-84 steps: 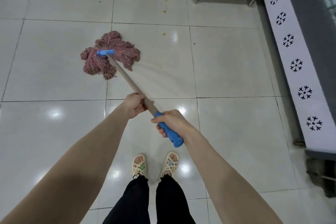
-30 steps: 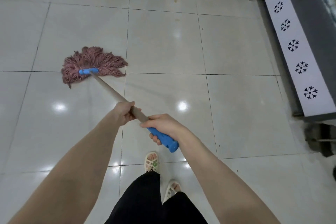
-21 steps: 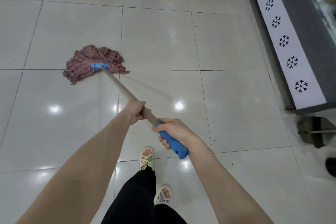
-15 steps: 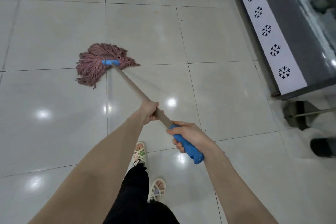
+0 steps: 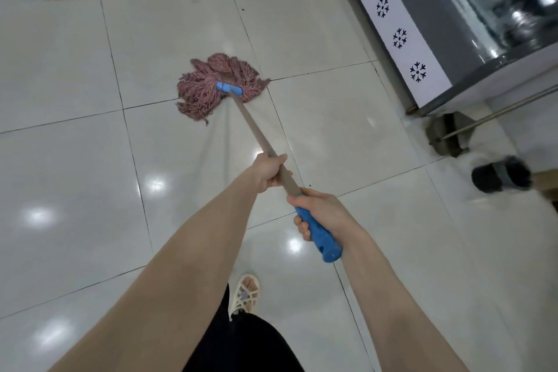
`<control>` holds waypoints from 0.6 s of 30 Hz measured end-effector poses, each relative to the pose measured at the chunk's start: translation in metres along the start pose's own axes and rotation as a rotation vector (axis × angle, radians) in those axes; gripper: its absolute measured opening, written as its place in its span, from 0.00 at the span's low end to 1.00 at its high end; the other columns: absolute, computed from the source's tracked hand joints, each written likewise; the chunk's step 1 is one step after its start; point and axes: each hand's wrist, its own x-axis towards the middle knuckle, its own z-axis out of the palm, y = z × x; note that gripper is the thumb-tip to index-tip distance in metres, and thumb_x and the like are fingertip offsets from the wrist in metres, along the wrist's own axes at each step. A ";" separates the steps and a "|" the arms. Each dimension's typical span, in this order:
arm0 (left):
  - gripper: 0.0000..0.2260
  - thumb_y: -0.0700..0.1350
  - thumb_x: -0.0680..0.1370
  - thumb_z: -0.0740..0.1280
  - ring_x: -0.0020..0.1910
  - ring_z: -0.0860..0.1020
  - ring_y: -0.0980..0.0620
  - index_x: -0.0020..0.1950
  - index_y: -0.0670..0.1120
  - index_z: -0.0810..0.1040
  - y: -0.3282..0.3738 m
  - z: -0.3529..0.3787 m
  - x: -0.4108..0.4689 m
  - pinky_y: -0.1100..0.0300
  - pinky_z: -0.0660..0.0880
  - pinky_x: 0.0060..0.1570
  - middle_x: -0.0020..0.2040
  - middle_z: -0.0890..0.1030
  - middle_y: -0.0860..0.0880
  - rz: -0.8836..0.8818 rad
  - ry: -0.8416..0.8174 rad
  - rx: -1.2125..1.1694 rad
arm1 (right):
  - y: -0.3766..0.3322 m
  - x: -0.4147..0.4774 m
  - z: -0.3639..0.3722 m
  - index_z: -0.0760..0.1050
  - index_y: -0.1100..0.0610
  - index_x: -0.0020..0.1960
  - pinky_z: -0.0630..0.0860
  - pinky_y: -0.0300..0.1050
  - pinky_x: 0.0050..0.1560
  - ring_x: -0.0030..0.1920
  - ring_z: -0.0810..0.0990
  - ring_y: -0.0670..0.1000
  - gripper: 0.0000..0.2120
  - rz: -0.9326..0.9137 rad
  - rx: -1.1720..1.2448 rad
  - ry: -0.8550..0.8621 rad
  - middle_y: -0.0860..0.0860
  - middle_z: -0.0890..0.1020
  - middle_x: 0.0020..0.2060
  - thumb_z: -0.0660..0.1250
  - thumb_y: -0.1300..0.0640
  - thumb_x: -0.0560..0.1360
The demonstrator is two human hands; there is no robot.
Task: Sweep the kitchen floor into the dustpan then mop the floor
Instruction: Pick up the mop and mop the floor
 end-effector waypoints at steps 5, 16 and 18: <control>0.09 0.42 0.82 0.62 0.27 0.78 0.50 0.57 0.38 0.67 0.011 -0.013 0.012 0.55 0.80 0.35 0.36 0.76 0.43 0.067 0.082 -0.059 | -0.016 0.019 0.014 0.76 0.59 0.55 0.68 0.35 0.22 0.20 0.68 0.48 0.09 -0.010 -0.018 -0.017 0.54 0.70 0.27 0.69 0.62 0.75; 0.10 0.41 0.82 0.61 0.34 0.78 0.48 0.61 0.37 0.67 0.140 -0.056 0.086 0.57 0.80 0.27 0.41 0.75 0.41 0.068 0.099 -0.128 | -0.154 0.095 0.050 0.76 0.61 0.60 0.68 0.36 0.22 0.21 0.69 0.48 0.14 -0.024 -0.121 -0.038 0.54 0.71 0.27 0.69 0.62 0.75; 0.11 0.41 0.82 0.62 0.33 0.78 0.48 0.61 0.37 0.68 0.173 -0.072 0.103 0.59 0.79 0.25 0.41 0.75 0.41 0.068 0.111 -0.147 | -0.188 0.114 0.066 0.75 0.62 0.60 0.68 0.36 0.22 0.21 0.69 0.48 0.15 -0.029 -0.135 -0.040 0.54 0.71 0.28 0.69 0.62 0.75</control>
